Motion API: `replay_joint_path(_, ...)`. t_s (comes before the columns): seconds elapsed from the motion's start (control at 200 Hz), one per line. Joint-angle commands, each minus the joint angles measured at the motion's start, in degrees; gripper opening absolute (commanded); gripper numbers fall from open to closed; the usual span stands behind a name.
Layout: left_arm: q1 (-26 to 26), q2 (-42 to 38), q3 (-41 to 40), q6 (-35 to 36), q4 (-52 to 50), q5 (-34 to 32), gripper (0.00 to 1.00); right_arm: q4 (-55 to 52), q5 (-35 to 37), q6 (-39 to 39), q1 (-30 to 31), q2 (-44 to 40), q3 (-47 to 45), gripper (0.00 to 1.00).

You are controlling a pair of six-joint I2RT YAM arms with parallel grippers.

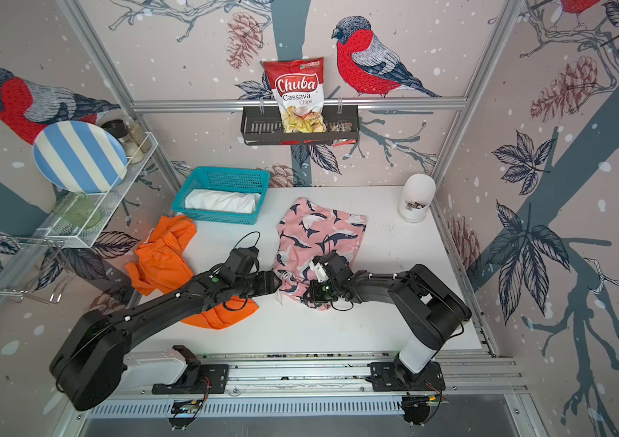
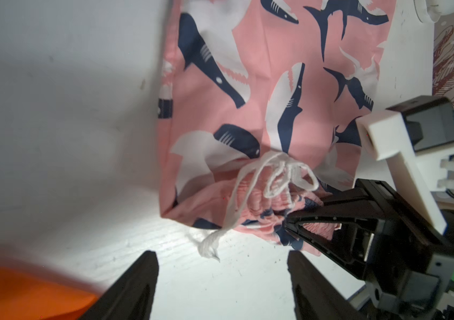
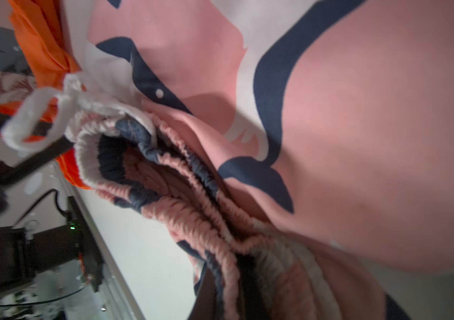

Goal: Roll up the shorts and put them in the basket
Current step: Roll the shorts at the center of the board.

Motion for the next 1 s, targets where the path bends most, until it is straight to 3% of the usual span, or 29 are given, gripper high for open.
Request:
replay_joint_path(0.0, -1.37, -0.33, -2.44, -5.9, 6.2, 1.87, 0.81, 16.67, -5.56, 16.22, 0.5, 0.38, -2.32, 0.0)
replay_joint_path(0.135, -2.14, 0.94, -4.97, -7.81, 11.66, 1.87, 0.86, 22.85, -5.9, 21.63, 0.87, 0.75, -4.32, 0.0)
replay_joint_path(0.315, -2.05, 4.27, -8.01, -10.47, 23.41, 2.54, 0.91, 22.55, -6.95, 21.8, 1.23, 0.36, -4.62, 0.0)
replay_joint_path(0.495, -1.53, 9.1, -9.1, -12.27, 32.12, 3.09, 0.89, 19.47, -9.13, 18.97, 1.39, 1.13, -4.21, 0.0)
replay_joint_path(0.65, -0.32, 11.71, -8.8, -11.77, 33.68, 4.31, 0.83, 10.71, -9.95, 11.63, 1.74, 1.89, -1.4, 0.0)
replay_joint_path(0.78, 0.21, 13.87, -8.32, -11.17, 32.06, 4.13, 0.63, 3.54, -8.95, 5.96, 1.82, 1.98, 1.31, 0.0)
replay_joint_path(0.895, 0.37, 14.05, -8.21, -10.8, 29.24, 2.52, 0.3, -3.74, -4.36, 1.54, 1.97, 1.24, 3.79, 0.01)
replay_joint_path(0.995, 0.49, 13.41, -7.8, -10.23, 27.1, 1.35, 0.13, -10.26, 2.0, -2.87, 3.36, -0.66, 6.44, 0.17)
